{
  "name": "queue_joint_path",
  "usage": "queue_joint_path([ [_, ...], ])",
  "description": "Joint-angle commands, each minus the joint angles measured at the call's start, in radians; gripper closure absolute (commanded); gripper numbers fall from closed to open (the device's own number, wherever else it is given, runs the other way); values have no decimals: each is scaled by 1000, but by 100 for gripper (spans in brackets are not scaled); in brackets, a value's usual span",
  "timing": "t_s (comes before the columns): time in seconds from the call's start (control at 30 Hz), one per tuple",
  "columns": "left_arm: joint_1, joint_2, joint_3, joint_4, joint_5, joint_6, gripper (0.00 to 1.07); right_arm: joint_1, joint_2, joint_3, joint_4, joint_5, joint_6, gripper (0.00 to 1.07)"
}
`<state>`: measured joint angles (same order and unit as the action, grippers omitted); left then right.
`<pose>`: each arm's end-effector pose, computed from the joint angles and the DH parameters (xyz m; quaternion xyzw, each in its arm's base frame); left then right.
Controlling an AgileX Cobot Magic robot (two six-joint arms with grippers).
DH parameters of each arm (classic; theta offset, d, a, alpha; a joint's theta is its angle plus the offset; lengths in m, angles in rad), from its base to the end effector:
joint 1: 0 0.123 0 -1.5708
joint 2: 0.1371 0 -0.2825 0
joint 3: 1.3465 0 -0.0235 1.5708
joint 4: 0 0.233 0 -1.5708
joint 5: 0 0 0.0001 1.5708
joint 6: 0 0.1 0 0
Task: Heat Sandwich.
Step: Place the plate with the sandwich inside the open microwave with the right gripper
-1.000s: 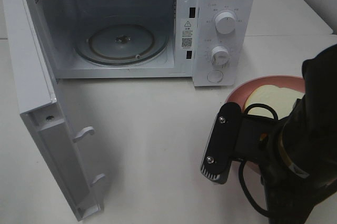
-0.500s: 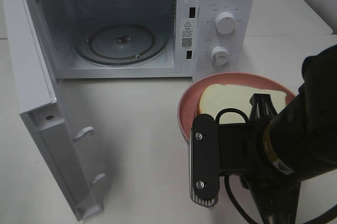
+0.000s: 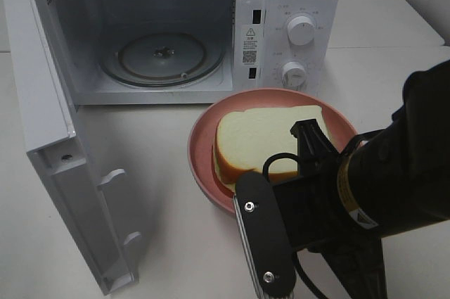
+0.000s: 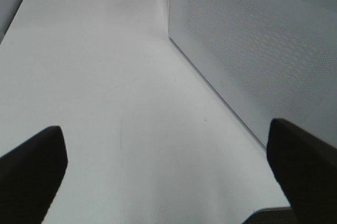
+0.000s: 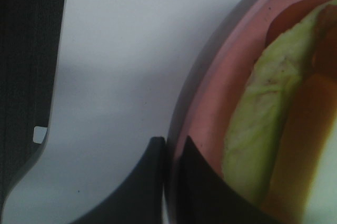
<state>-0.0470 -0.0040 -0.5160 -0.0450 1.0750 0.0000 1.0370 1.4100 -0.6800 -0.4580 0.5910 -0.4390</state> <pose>-0.0131 -0.0033 0.2676 0.0213 0.8513 -0.0348 0.5232 0.1384 0.1857 0.1948 -0.7678 0.5995 -0.1013 0.2021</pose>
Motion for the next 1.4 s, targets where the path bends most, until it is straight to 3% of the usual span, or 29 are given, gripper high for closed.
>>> queue_joint_path([
  [0.03, 3, -20, 0, -6, -9, 0, 9, 3, -12, 0, -2, -35, 25, 103],
  [0.37, 3, -20, 0, -6, -9, 0, 9, -17, -12, 0, 15, -54, -129, 103],
  [0.67, 3, -20, 0, -6, -9, 0, 9, -152, -12, 0, 85, -104, -423, 103],
  [0.93, 3, -20, 0, -6, -9, 0, 9, -232, -12, 0, 292, -153, -787, 103],
  [1.4, 3, -20, 0, -6, -9, 0, 9, -291, -12, -1, 334, -143, -898, 103],
])
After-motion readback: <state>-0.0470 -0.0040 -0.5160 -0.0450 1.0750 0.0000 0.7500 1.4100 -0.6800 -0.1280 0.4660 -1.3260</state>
